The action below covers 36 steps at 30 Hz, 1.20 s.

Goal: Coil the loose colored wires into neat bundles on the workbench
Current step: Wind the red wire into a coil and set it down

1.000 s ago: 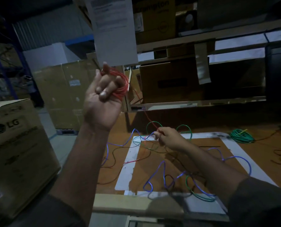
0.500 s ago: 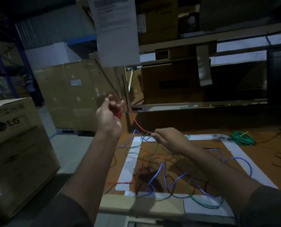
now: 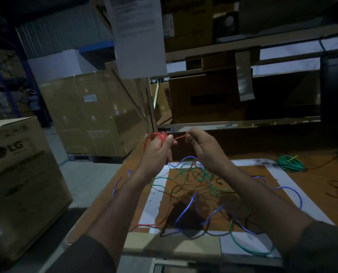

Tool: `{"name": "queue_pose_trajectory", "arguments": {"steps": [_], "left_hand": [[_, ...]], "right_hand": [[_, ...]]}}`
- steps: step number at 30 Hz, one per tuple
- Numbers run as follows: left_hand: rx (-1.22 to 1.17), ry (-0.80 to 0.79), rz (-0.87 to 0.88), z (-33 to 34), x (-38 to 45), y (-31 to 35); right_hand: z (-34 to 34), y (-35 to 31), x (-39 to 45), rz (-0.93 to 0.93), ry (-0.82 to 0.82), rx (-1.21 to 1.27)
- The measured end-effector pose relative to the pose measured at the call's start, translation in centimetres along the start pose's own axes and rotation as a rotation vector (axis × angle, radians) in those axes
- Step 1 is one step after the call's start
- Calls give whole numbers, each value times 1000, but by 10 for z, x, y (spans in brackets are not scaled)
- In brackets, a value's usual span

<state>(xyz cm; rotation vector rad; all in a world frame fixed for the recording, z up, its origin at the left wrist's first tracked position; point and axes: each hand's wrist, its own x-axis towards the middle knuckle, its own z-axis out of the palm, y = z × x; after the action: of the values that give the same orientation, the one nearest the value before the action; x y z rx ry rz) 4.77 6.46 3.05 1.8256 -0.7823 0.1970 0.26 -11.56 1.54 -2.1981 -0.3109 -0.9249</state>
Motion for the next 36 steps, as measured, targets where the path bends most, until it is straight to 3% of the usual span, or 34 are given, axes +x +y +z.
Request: {"name": "queue_pose_trajectory", "arguments": {"steps": [5,10,15,19,22,26,31,36], "left_hand": [[-106,-66,0,1,-7,17],[-555,49,-157,-6,6,19],[-1261,74,-312,-21,18,16],[-1531,75,-212,-33,20,31],[-1568,117,-36,-50,24,47],[-1463,113,156,-63,22,60],[-1333,87,216,-62,16,71],[-1365,135,226,-66,17,71]], "right_hand": [[2,3,7,11,-9,51],[6,0,4,118,-78,147],[3,2,-2,169,-251,95],[4,21,-2,260,-313,39],[9,40,-7,276,-275,10],[11,47,-3,292,-142,190],[8,51,-3,318,-244,122],[3,61,-10,342,-203,115]]}}
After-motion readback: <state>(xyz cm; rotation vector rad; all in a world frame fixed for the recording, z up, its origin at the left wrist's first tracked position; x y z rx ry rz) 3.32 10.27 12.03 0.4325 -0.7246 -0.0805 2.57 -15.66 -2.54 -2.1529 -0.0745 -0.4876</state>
